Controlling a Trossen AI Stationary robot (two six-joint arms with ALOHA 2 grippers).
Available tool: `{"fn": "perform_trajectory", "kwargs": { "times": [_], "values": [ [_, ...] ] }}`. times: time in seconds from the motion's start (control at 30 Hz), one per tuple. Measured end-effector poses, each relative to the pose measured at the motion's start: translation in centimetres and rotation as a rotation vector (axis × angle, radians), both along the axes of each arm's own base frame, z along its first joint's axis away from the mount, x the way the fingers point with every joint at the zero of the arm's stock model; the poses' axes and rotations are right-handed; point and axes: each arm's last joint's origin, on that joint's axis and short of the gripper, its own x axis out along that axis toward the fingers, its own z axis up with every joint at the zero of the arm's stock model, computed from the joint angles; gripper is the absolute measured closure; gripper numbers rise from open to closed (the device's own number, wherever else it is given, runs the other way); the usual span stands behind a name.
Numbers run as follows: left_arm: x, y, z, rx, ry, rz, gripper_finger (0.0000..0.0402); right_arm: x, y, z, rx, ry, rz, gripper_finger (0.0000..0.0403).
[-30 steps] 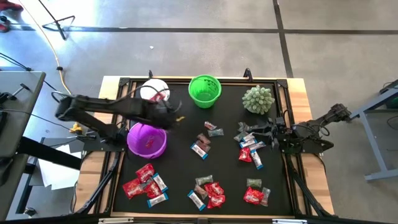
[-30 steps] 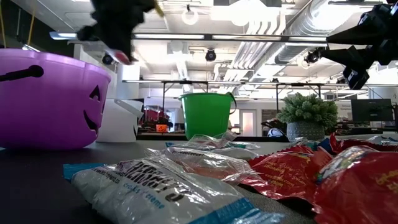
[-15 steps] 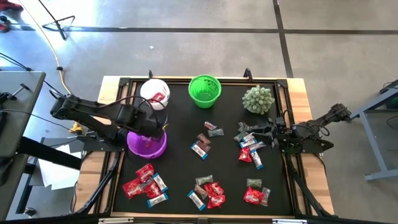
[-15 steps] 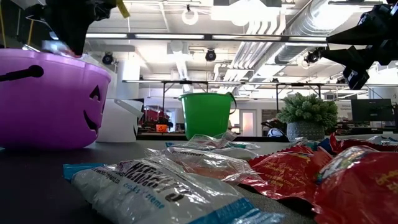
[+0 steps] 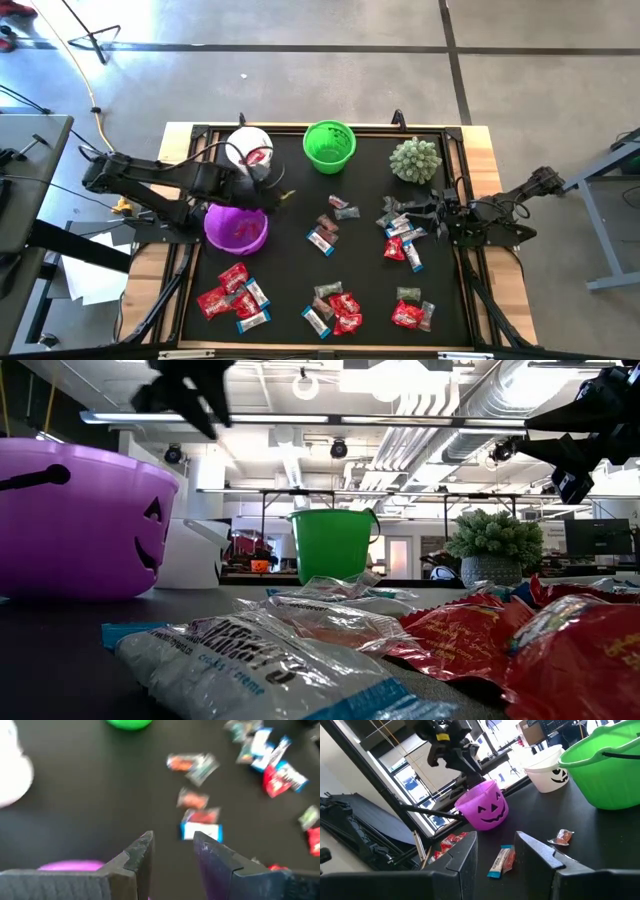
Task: Sort candy
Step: Put the orange gummy into the violet bucket
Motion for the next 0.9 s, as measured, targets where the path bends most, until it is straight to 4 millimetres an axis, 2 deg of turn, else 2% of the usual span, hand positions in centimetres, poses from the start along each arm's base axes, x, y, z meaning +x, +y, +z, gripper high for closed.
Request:
{"fn": "perform_trajectory", "kwargs": {
  "times": [0.17,0.47,0.7,0.9],
  "values": [
    [3.0,0.6,-1.6,0.008,-0.022,-0.054,0.0279,0.0,0.0,0.0,0.0,0.0,0.0,0.0276],
    [9.1,1.6,-8.1,-0.167,0.017,-0.097,0.0269,0.0,0.0,0.0,0.0,0.0,0.0,0.0276],
    [12.0,2.0,-12.8,-0.265,0.028,-0.132,0.0264,0.0,0.0,0.0,0.0,0.0,0.0,0.0276],
    [13.3,1.9,-15.0,-0.277,0.012,-0.144,0.0263,0.0,0.0,0.0,0.0,0.0,0.0,0.0276]
  ]
}}
